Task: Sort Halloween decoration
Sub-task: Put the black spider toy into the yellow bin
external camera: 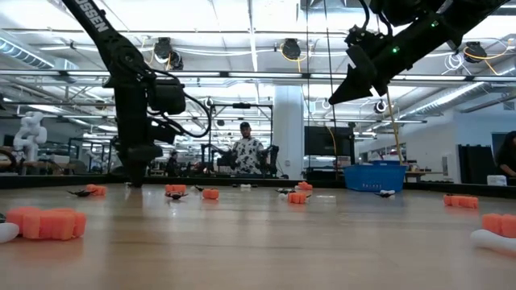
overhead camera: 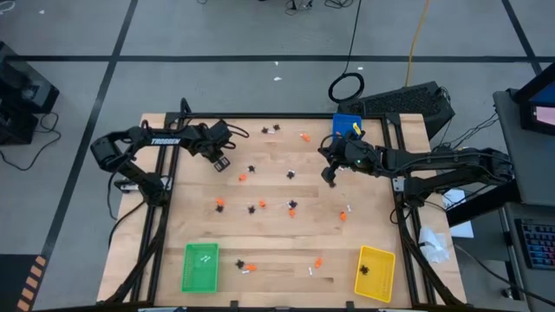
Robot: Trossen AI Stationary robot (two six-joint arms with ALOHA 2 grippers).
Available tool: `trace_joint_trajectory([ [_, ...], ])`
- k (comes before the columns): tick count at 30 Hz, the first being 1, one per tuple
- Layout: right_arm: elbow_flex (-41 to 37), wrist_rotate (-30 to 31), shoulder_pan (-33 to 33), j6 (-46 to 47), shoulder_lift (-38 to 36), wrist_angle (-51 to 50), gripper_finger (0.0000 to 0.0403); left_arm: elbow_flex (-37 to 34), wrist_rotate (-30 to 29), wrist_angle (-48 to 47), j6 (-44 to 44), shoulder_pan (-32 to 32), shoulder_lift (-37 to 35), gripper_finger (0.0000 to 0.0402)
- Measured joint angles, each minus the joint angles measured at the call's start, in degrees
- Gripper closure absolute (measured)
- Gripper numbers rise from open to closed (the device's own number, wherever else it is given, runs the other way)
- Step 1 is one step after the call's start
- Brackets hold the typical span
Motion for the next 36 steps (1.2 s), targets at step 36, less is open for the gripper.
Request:
trace_joint_trajectory([
  [36,-4.8,-0.5,7.5,2.8,0.1,-0.5,0.0403,-8.6,26.4,31.4,-8.4,-19.8,-13.4,0.0397],
])
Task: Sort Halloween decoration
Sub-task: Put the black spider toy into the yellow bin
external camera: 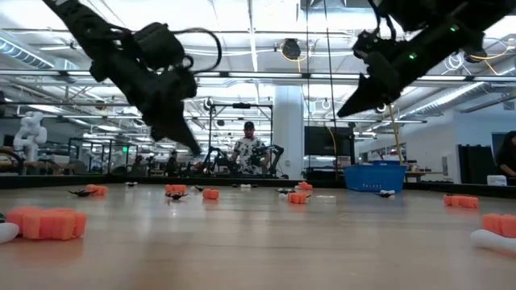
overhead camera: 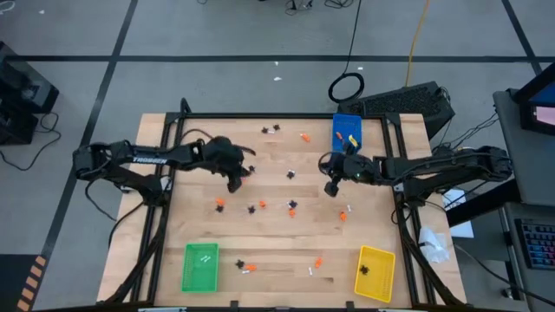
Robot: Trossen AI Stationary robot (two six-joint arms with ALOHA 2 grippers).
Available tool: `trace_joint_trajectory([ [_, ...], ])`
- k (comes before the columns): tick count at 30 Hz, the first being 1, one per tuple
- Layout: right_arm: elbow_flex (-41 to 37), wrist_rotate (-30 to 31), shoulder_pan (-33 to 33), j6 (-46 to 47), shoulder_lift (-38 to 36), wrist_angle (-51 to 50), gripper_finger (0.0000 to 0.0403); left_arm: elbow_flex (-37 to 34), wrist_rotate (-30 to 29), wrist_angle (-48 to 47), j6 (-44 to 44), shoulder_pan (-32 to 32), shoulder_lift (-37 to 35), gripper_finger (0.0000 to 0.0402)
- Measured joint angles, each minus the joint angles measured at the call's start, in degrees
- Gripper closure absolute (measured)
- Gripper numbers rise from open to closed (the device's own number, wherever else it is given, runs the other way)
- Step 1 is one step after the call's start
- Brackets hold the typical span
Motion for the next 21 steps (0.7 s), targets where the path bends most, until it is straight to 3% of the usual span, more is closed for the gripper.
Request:
trace_joint_trajectory([
  [8,-8.4,-5.8,9.1,8.3,1.2,19.3,0.0403,-7.9,0.4,37.8,-4.3,-11.7,1.2,0.0397],
  [14,-7.9,-5.7,13.6,7.3,7.1,32.5,0.0395,-8.2,-3.2,52.3,-3.9,-19.4,4.9,0.0396],
  [21,-0.5,-5.6,16.0,4.5,14.7,35.8,0.0341,-5.8,-5.0,58.5,-3.9,-23.7,9.6,0.0396],
])
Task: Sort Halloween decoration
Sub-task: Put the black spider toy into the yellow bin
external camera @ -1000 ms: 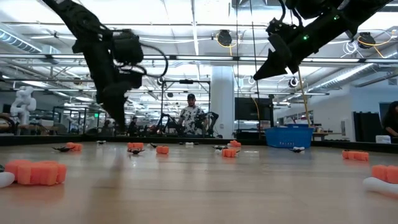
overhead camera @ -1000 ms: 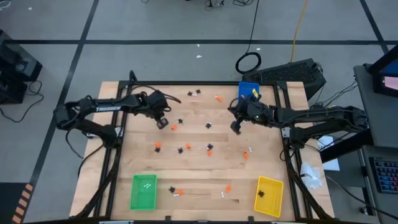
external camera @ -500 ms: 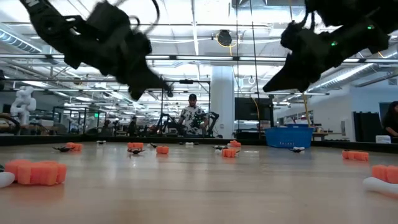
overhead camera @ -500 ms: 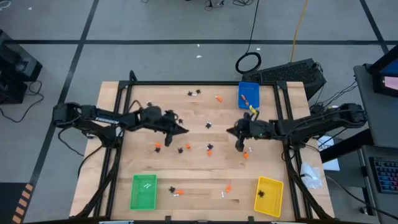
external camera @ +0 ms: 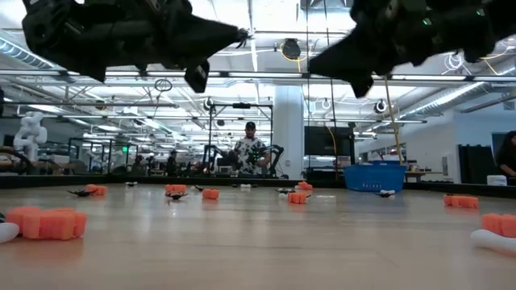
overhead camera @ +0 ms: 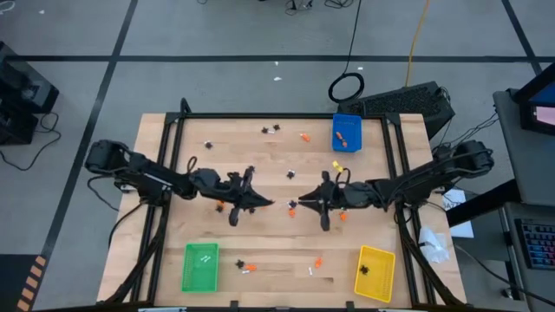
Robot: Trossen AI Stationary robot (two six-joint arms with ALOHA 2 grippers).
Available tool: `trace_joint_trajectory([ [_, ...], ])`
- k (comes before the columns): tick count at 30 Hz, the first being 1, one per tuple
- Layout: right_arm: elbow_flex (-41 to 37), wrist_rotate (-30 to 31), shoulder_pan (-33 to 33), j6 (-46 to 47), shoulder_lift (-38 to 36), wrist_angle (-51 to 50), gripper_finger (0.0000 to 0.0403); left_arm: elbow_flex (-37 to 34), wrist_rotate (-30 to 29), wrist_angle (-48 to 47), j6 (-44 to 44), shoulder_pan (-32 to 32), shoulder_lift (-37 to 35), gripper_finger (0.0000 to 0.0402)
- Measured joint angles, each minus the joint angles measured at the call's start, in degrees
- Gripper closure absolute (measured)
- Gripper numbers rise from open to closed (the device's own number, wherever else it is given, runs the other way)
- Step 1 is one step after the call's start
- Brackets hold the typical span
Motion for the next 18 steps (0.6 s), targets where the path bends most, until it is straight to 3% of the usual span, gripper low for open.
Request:
trace_joint_trajectory([
  [8,8.0,-0.3,0.9,0.9,5.9,0.3,0.0275,3.0,-0.7,1.1,-0.1,-0.8,3.7,0.0396],
  [18,10.2,-1.6,0.9,2.1,7.4,1.0,0.0272,4.5,-0.7,1.3,-0.1,-1.6,4.4,0.0396],
])
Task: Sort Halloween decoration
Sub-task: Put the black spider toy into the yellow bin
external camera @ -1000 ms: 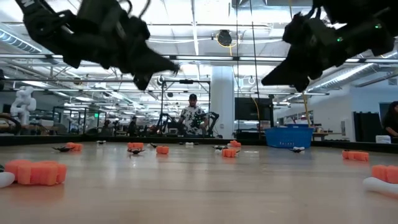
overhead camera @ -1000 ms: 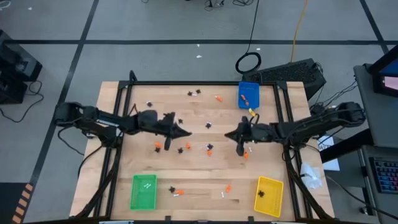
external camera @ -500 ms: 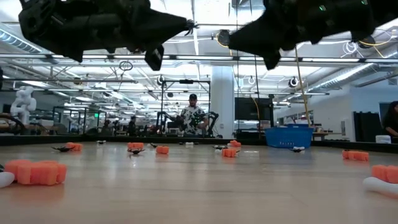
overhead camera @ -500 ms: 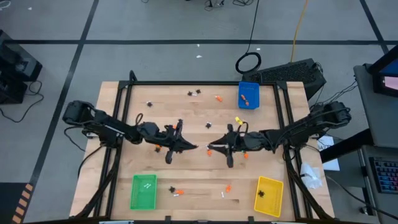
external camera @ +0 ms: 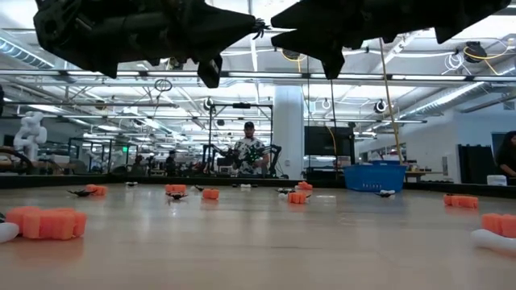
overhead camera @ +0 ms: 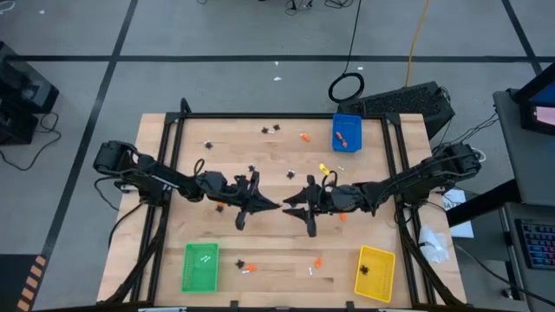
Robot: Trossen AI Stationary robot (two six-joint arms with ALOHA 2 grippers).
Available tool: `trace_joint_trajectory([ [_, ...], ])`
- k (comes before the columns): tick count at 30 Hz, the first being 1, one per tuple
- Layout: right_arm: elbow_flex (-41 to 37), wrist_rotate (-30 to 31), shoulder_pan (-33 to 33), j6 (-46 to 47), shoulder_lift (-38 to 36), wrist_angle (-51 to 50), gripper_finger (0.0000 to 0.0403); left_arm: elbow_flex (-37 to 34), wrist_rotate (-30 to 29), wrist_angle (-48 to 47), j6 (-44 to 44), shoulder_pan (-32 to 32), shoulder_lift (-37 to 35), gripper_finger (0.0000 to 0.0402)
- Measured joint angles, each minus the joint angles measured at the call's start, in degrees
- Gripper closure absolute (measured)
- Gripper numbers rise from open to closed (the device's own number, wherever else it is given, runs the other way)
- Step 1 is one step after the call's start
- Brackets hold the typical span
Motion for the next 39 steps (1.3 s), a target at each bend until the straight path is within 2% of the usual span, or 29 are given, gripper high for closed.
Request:
trace_joint_trajectory([
  [13,0.0,-1.6,0.0,-0.7,0.0,2.7,0.0322,0.8,-0.9,1.0,-0.4,-0.2,0.0,0.0396],
  [19,0.0,-4.3,0.0,-0.7,0.0,3.6,0.0325,3.2,-1.1,-1.8,-0.4,-0.3,0.0,0.0396],
  [28,0.0,-4.5,0.0,-0.7,0.0,3.8,0.0329,3.8,-1.6,-3.6,-0.4,-0.3,-0.1,0.0396],
  [36,0.0,-4.3,0.0,-0.3,0.0,4.3,0.0372,3.8,-1.6,-4.1,-0.4,-0.8,-0.1,0.0396],
  [39,0.0,-4.1,0.0,-0.3,0.0,4.4,0.0377,3.8,-1.7,-4.8,-0.4,-1.2,-0.1,0.0396],
])
